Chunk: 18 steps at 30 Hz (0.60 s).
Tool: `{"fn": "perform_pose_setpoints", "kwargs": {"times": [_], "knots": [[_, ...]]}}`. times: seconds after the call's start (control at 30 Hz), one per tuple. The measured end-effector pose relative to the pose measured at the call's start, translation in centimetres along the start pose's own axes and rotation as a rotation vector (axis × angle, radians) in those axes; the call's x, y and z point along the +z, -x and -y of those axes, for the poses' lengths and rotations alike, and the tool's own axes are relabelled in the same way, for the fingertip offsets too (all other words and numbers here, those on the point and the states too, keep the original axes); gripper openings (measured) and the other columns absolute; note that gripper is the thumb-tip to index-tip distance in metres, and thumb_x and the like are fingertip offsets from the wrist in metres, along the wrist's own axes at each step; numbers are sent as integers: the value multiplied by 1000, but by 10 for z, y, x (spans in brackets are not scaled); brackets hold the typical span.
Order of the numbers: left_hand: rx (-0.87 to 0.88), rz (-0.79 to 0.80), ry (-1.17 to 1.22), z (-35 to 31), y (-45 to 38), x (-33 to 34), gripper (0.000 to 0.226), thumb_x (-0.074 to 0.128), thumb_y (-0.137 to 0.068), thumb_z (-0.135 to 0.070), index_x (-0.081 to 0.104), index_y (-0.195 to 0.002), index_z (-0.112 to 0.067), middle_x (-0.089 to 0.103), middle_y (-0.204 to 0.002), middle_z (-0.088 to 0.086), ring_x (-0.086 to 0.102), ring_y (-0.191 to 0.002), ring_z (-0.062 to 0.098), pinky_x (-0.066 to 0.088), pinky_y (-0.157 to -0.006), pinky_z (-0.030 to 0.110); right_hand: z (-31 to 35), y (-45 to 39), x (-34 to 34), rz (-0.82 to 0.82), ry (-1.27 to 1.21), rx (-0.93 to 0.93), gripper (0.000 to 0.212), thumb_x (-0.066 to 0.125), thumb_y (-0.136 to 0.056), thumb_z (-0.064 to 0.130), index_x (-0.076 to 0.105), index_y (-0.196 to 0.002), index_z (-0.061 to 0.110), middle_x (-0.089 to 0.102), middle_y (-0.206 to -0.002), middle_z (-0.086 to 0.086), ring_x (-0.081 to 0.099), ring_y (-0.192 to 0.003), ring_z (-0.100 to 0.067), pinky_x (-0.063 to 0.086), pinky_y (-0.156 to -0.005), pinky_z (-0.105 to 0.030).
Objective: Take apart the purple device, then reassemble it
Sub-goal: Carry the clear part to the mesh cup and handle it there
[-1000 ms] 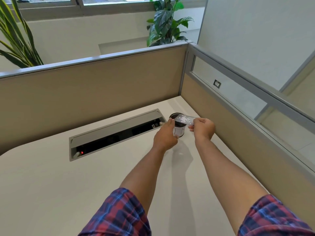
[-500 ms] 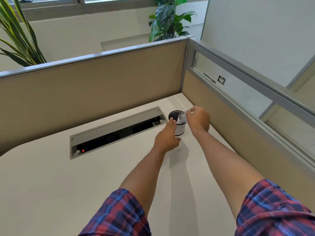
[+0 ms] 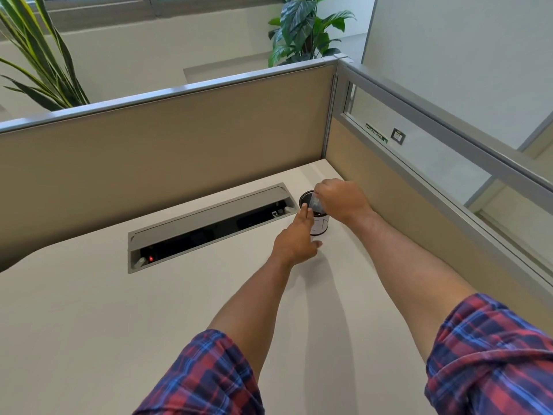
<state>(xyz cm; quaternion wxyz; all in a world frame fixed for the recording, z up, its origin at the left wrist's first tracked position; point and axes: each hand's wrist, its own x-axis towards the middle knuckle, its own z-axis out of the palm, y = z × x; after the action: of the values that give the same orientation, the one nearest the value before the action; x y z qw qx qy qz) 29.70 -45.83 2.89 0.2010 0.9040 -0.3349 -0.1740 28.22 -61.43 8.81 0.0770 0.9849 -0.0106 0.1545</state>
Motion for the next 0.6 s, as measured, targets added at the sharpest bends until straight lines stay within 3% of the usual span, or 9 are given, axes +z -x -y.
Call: {"fn": "perform_pose_setpoints", "kwargs": {"times": [0.1, 0.37, 0.6], "knots": [[1, 14, -10, 2, 0, -1, 95, 65, -94, -38, 2, -163, -21, -11, -171, -9, 26, -155, 18, 47, -108, 40, 2, 3, -5, -67, -46, 0, 7, 75, -72, 3, 71, -71, 8, 68, -67, -8, 65, -56, -29, 40, -43, -26], [-3, 37, -6, 2, -3, -1, 97, 66, -94, -38, -1, -163, -23, -13, -171, -9, 25, -155, 19, 47, -110, 41, 6, 8, -8, -31, -103, -50, 4, 74, -79, 4, 72, -76, 4, 70, -74, -11, 67, -62, -31, 44, -46, -29], [5, 46, -8, 2, -1, -1, 99, 66, -93, -38, -3, -163, -22, -15, -171, -6, 30, -153, 22, 49, -107, 42, 4, 8, -13, 33, -189, 94, 22, 57, -96, 17, 76, -100, 9, 75, -99, -7, 70, -84, -30, 58, -69, -40]]}}
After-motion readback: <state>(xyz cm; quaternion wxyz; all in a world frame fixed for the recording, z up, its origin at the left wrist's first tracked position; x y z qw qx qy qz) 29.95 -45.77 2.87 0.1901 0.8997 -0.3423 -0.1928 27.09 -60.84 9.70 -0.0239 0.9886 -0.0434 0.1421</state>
